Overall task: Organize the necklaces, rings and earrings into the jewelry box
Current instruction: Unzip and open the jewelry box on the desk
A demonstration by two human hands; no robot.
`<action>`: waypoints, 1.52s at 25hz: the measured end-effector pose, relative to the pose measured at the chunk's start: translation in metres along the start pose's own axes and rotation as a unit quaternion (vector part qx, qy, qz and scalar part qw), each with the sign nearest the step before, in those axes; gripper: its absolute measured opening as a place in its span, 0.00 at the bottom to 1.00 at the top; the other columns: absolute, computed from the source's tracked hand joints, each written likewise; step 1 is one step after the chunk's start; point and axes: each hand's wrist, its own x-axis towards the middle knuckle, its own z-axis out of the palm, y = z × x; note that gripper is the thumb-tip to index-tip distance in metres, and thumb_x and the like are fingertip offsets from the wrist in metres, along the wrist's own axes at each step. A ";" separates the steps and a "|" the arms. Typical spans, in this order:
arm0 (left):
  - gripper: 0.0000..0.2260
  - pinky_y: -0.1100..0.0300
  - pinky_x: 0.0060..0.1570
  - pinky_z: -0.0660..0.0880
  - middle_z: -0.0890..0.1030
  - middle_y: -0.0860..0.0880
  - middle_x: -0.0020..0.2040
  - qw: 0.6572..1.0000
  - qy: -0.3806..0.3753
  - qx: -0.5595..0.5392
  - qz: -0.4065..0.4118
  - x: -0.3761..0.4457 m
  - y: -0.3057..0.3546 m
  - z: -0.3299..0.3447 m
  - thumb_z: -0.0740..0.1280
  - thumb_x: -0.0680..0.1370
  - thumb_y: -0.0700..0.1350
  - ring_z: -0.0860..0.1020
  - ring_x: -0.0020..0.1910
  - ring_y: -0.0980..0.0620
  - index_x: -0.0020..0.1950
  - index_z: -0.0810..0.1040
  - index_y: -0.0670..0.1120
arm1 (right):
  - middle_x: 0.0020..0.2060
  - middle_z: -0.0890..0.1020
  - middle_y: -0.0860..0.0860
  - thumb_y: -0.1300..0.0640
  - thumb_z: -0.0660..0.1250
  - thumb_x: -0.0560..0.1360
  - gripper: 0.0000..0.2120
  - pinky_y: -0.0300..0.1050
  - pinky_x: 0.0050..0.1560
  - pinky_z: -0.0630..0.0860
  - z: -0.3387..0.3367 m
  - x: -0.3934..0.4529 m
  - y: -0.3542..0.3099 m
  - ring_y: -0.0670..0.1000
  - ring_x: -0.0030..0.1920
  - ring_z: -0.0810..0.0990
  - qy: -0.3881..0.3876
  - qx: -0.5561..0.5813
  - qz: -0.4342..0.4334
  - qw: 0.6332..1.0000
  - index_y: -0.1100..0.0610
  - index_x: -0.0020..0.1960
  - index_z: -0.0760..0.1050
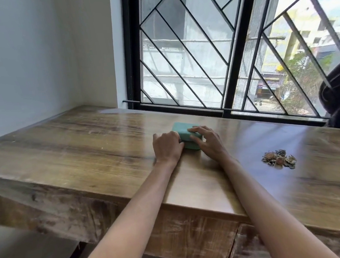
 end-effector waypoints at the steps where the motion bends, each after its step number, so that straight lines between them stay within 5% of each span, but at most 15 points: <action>1: 0.10 0.56 0.59 0.64 0.84 0.47 0.50 1.000 -0.004 -0.021 0.000 0.000 -0.002 -0.001 0.66 0.75 0.51 0.79 0.54 0.47 0.51 0.82 0.48 | 0.60 0.78 0.53 0.56 0.67 0.76 0.13 0.42 0.63 0.65 -0.002 0.000 0.002 0.53 0.63 0.73 -0.007 -0.003 -0.007 1.000 0.54 0.60 0.78; 12: 0.09 0.54 0.57 0.58 0.83 0.50 0.52 0.998 -0.021 -0.042 0.049 0.043 -0.056 0.007 0.64 0.78 0.48 0.75 0.58 0.49 0.53 0.83 0.53 | 0.58 0.80 0.52 0.57 0.67 0.76 0.13 0.38 0.59 0.67 -0.017 0.013 0.021 0.53 0.59 0.76 -0.051 -0.061 -0.107 0.991 0.52 0.60 0.78; 17: 0.09 0.53 0.58 0.59 0.83 0.50 0.54 0.995 -0.070 -0.061 0.026 0.082 -0.056 0.030 0.64 0.77 0.51 0.75 0.58 0.49 0.54 0.82 0.54 | 0.57 0.80 0.51 0.59 0.68 0.75 0.13 0.22 0.57 0.61 -0.019 0.021 0.030 0.47 0.58 0.76 -0.052 -0.037 -0.124 0.990 0.53 0.59 0.79; 25: 0.11 0.54 0.62 0.62 0.83 0.47 0.55 0.974 -0.139 -0.172 0.040 0.118 -0.049 0.058 0.67 0.75 0.45 0.78 0.58 0.48 0.55 0.82 0.48 | 0.58 0.80 0.51 0.60 0.69 0.75 0.13 0.39 0.62 0.71 -0.019 0.026 0.036 0.42 0.60 0.73 -0.068 0.013 -0.117 0.991 0.53 0.59 0.80; 30: 0.12 0.63 0.46 0.73 0.84 0.41 0.51 0.938 -0.186 -0.290 0.039 0.130 -0.055 0.069 0.68 0.72 0.35 0.81 0.51 0.48 0.53 0.83 0.41 | 0.56 0.79 0.46 0.60 0.69 0.75 0.13 0.42 0.63 0.73 -0.018 0.027 0.038 0.37 0.58 0.72 -0.068 0.038 -0.104 0.992 0.52 0.58 0.80; 34: 0.17 0.73 0.27 0.68 0.80 0.42 0.47 0.900 -0.233 -0.365 0.042 0.116 -0.052 0.056 0.61 0.73 0.30 0.74 0.31 0.64 0.60 0.78 0.40 | 0.58 0.77 0.46 0.59 0.68 0.75 0.15 0.42 0.64 0.71 -0.018 0.024 0.038 0.43 0.60 0.74 -0.067 0.063 -0.081 0.992 0.51 0.61 0.78; 38: 0.27 0.60 0.47 0.72 0.77 0.45 0.56 0.824 -0.262 -0.500 -0.043 0.094 -0.067 0.030 0.59 0.69 0.36 0.76 0.49 0.52 0.68 0.67 0.42 | 0.62 0.70 0.53 0.58 0.64 0.70 0.21 0.44 0.60 0.71 -0.029 0.018 0.036 0.49 0.64 0.70 -0.047 0.185 0.050 0.980 0.51 0.63 0.69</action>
